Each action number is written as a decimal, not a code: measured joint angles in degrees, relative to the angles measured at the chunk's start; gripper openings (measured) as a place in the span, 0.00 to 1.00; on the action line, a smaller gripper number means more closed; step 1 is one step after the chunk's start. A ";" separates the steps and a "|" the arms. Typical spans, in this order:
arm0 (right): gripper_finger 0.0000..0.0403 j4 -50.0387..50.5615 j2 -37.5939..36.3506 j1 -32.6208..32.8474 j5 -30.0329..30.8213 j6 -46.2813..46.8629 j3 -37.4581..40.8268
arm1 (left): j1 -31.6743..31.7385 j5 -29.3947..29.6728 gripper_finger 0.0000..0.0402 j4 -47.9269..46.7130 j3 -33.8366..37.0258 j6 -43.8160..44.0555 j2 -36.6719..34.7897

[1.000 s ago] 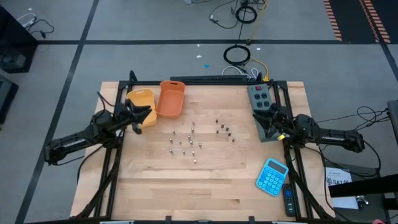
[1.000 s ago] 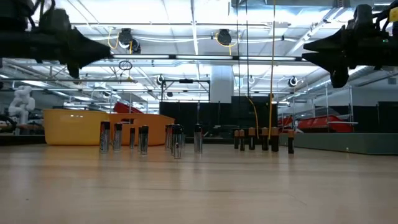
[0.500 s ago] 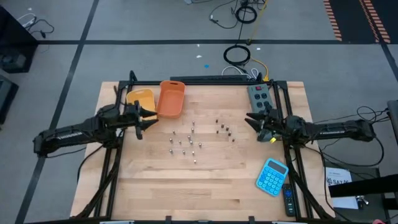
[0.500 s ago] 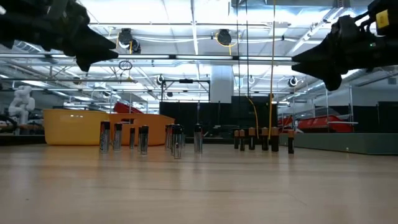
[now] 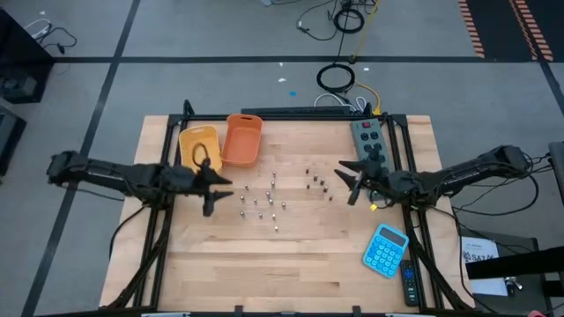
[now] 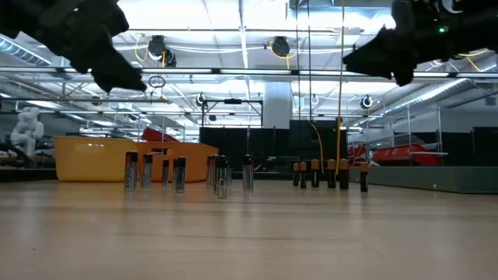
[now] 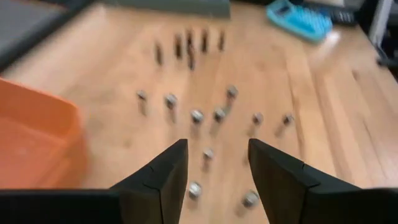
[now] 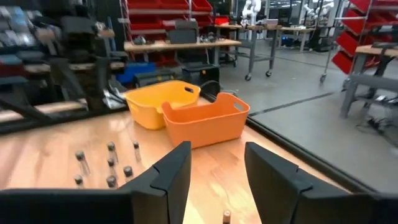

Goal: Sort batteries
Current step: Put the silver battery into the yellow bin

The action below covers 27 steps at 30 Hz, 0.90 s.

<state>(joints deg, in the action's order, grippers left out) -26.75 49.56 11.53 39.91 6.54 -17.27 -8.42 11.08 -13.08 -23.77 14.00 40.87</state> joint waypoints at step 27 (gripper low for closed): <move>0.36 -25.79 24.04 10.63 11.86 -8.54 -3.55 | -27.68 34.20 0.45 9.67 -0.06 25.55 26.51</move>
<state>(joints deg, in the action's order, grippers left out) -52.54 73.60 22.16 51.77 -2.00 -20.82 -36.11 45.28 -3.42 -23.83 39.55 67.38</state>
